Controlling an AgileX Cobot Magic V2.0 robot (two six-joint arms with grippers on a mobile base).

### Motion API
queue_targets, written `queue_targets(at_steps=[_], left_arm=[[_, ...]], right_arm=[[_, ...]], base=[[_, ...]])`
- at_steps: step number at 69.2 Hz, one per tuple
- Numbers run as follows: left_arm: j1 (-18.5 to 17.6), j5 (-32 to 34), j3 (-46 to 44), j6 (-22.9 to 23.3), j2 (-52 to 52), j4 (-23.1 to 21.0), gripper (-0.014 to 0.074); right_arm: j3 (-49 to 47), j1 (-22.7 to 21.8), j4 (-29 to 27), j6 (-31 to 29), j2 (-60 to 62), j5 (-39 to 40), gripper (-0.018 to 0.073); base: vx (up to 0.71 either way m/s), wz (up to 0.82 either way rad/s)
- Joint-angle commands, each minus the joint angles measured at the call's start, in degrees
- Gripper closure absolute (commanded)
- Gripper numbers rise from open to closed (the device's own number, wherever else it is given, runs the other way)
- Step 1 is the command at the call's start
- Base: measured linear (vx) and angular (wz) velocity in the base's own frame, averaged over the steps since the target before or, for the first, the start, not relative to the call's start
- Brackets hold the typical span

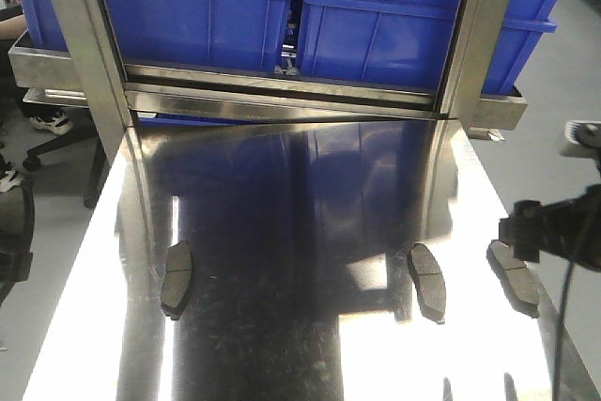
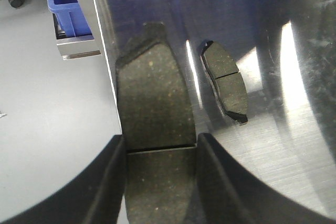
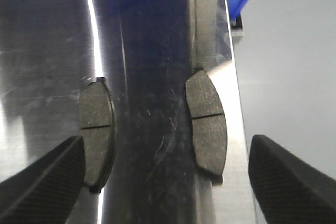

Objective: Move and align brake pads A on conveyor
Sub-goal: 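Lower the right gripper onto the outermost brake pad near it and close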

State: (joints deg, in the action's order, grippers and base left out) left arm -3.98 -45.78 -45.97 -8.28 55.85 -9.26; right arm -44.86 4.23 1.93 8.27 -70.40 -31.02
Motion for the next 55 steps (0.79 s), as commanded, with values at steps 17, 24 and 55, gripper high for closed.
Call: queue_targets(at_steps=[17,24,55], left_arm=[[-0.2,4.2,-1.5,0.0,-0.8,-0.7,0.0433],[-0.2,4.2,-1.5,0.0,-0.8,-0.7,0.0433],[-0.2,4.2,-1.5,0.0,-0.8,-0.7,0.0433]], right_arm=[[-16.8,-0.4,4.5,2.2,-17.2,-9.1,-0.0035],[-19.8,-0.6,6.7,3.5,-21.5,-12.1,-0.0035],[-21.1,-3.7,5.1,0.4,-29.5,-13.2,-0.0011]], base=[[0.00,0.00],[0.00,0.00],[0.00,0.00]])
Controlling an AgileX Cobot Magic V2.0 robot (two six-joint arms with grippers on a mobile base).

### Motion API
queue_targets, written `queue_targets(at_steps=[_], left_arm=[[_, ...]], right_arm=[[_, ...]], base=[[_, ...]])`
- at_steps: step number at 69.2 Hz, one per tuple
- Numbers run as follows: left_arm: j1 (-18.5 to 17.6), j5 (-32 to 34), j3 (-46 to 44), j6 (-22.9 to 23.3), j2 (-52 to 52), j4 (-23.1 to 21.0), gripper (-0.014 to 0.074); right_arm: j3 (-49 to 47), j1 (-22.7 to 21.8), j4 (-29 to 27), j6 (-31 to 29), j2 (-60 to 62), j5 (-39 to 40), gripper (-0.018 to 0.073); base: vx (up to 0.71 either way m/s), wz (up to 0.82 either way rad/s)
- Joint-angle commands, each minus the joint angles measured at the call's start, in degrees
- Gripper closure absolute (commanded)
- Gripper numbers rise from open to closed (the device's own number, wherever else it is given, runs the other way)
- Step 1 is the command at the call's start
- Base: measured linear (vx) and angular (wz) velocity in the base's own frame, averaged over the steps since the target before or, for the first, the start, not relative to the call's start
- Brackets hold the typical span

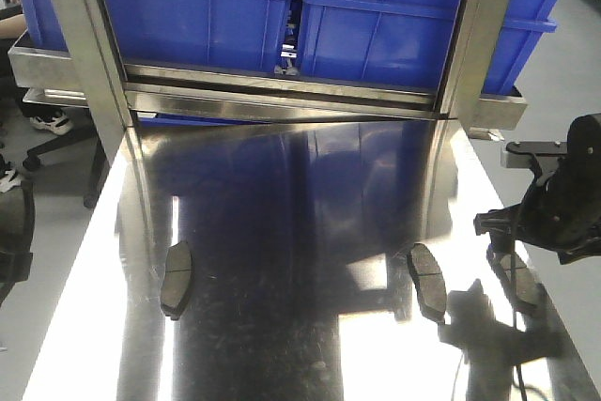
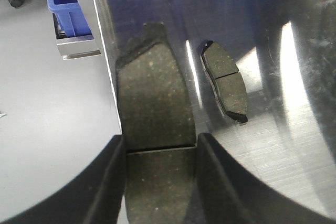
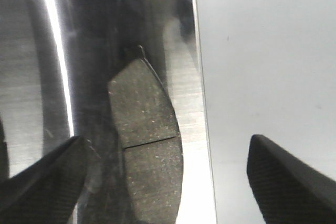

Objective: Move and align brake pads A on conveyor
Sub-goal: 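Lower the right gripper onto the outermost brake pad near it and close, then lift the grasped brake pad off the table with the right gripper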

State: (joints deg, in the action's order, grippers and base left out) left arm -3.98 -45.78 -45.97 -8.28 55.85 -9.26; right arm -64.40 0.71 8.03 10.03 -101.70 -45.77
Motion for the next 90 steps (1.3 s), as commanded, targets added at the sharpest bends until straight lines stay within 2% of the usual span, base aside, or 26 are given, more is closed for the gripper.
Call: queue_targets(at_steps=[1,11,39,54,77,90], left_arm=[[-0.2,4.2,-1.5,0.0,-0.8,-0.7,0.0433],[-0.2,4.2,-1.5,0.0,-0.8,-0.7,0.0433],[-0.2,4.2,-1.5,0.0,-0.8,-0.7,0.0433],[-0.2,4.2,-1.5,0.0,-0.8,-0.7,0.0433],[-0.2,4.2,-1.5,0.0,-0.8,-0.7,0.0433],[-0.2,4.2,-1.5,0.0,-0.8,-0.7,0.0433]], right_arm=[[-1.6,-0.2,-1.4,-1.6,1.6,1.6,-0.0008],[-1.6,-0.2,-3.0,-3.3,0.0,2.0,0.0013],[-1.6,-0.2,-3.4,-3.3,-2.0,3.4,0.0074],[-1.6,-0.2,-3.4,-3.3,-2.0,3.3,0.0165],[-1.6,-0.2,-2.3,-3.3,-2.0,2.8,0.0385],[-1.6,-0.2,-2.4,-3.3,-1.4,3.8,0.0446]], base=[[0.00,0.00],[0.00,0.00],[0.00,0.00],[0.00,0.00],[0.00,0.00],[0.00,0.00]])
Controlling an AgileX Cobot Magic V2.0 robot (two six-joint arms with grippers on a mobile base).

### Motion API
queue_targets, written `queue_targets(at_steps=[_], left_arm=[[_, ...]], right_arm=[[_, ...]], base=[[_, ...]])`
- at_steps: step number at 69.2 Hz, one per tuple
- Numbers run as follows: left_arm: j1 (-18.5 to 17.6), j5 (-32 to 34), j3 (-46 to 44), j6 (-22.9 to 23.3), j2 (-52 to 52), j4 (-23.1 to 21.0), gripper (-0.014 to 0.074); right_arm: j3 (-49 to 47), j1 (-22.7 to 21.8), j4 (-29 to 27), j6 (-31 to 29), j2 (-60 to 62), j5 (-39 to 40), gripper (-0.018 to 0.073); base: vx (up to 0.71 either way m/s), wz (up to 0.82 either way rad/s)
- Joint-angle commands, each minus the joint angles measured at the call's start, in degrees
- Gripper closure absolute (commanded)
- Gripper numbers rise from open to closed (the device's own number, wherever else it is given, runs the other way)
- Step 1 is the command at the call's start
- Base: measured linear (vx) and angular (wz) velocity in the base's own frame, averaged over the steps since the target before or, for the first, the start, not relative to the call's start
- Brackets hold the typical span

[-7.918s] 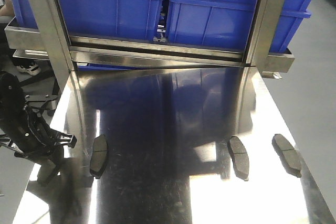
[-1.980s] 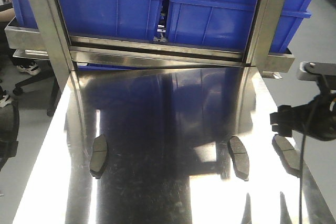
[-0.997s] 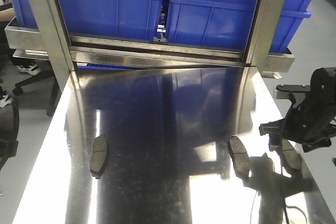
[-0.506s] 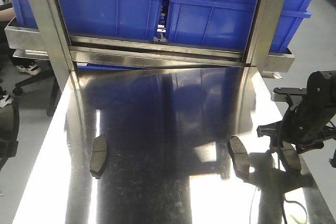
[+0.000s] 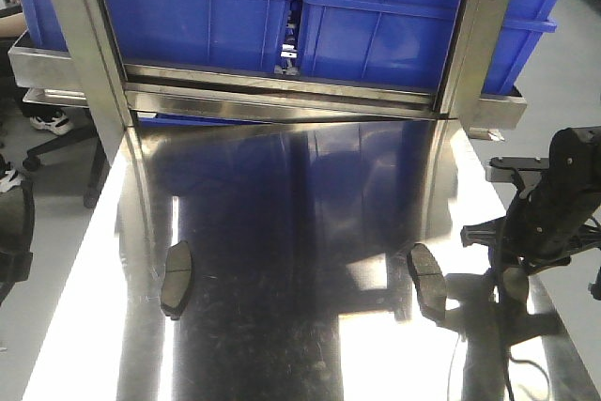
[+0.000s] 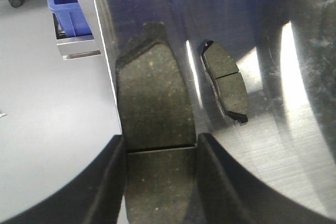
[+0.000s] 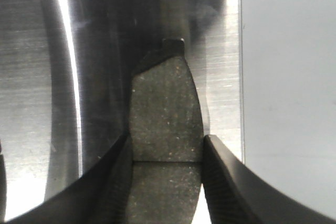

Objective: Move and align brake pads A on conveyor
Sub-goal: 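Lift the grasped brake pad off the table with the right gripper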

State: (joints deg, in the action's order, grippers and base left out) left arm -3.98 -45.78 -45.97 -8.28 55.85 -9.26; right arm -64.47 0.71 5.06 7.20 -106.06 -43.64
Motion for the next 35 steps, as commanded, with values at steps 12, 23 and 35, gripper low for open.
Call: queue_targets(at_steps=[12,23,35], left_arm=[[-0.2,4.2,-1.5,0.0,-0.8,-0.7,0.0433],[-0.2,4.2,-1.5,0.0,-0.8,-0.7,0.0433],[-0.2,4.2,-1.5,0.0,-0.8,-0.7,0.0433]], right_arm=[[-0.8,-0.2,0.6,-0.6,6.5,4.7,0.0450],[4.5,-0.2,0.1,-0.6,12.2,12.6,0.0449],[12.0,-0.1,0.2,-0.6,20.2,22.1,0.0447]], base=[[0.00,0.00],[0.00,0.00],[0.00,0.00]])
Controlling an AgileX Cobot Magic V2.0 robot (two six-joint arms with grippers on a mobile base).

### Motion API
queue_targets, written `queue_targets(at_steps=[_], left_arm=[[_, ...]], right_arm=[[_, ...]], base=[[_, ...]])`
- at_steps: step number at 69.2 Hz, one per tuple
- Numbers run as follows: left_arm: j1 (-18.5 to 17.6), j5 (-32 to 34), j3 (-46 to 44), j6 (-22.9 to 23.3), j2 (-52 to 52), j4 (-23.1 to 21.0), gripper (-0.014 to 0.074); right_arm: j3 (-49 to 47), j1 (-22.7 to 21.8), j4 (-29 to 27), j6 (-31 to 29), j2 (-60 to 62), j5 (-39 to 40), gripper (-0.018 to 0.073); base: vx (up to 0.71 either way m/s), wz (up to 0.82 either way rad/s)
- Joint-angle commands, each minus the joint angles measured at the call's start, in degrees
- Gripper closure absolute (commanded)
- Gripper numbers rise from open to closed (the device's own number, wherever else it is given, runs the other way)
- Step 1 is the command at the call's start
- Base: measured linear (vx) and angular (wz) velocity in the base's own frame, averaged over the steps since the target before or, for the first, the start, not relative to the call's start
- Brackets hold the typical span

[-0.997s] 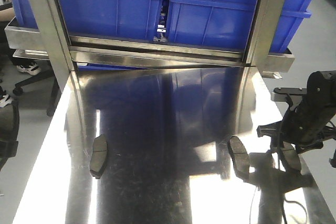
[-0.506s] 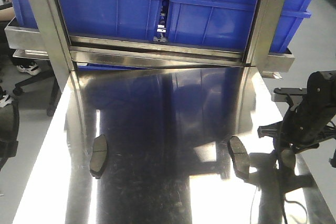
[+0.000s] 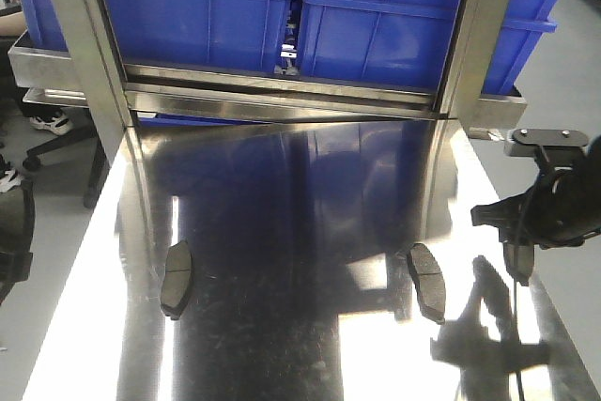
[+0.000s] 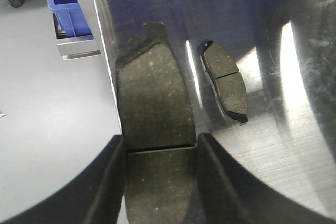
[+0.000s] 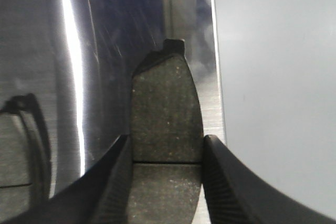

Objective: Move and align brake pads A on conveyor
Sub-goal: 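Lift the grasped brake pad off the table with the right gripper, then drive the base away from the steel table holding both brake pads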

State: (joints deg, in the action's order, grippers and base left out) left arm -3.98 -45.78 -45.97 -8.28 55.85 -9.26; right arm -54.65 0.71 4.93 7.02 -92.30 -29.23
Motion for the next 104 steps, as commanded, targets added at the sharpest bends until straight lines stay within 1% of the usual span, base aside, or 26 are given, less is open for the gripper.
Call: queue_targets(at_steps=[1,19,29,46,62,104], left_arm=[[-0.2,4.2,-1.5,0.0,-0.8,-0.7,0.0433],[-0.2,4.2,-1.5,0.0,-0.8,-0.7,0.0433],[-0.2,4.2,-1.5,0.0,-0.8,-0.7,0.0433],[-0.2,4.2,-1.5,0.0,-0.8,-0.7,0.0433],[-0.2,4.2,-1.5,0.0,-0.8,-0.7,0.0433],[-0.2,4.2,-1.5,0.0,-0.8,-0.7,0.0433]], right_arm=[[2.7,-0.1,0.4,-0.4,7.2,8.3,0.0447],[12.1,-0.1,0.6,-0.4,21.5,14.0,0.0447],[15.5,-0.1,1.4,-0.4,29.3,17.2,0.0447],[16.2,-0.1,1.9,-0.4,38.6,15.0,0.0447],[16.2,-0.1,1.9,-0.4,41.5,15.0,0.0447],[16.2,-0.1,1.9,-0.4,41.6,15.0,0.0447]], base=[[0.00,0.00],[0.00,0.00],[0.00,0.00],[0.00,0.00],[0.00,0.00],[0.00,0.00]])
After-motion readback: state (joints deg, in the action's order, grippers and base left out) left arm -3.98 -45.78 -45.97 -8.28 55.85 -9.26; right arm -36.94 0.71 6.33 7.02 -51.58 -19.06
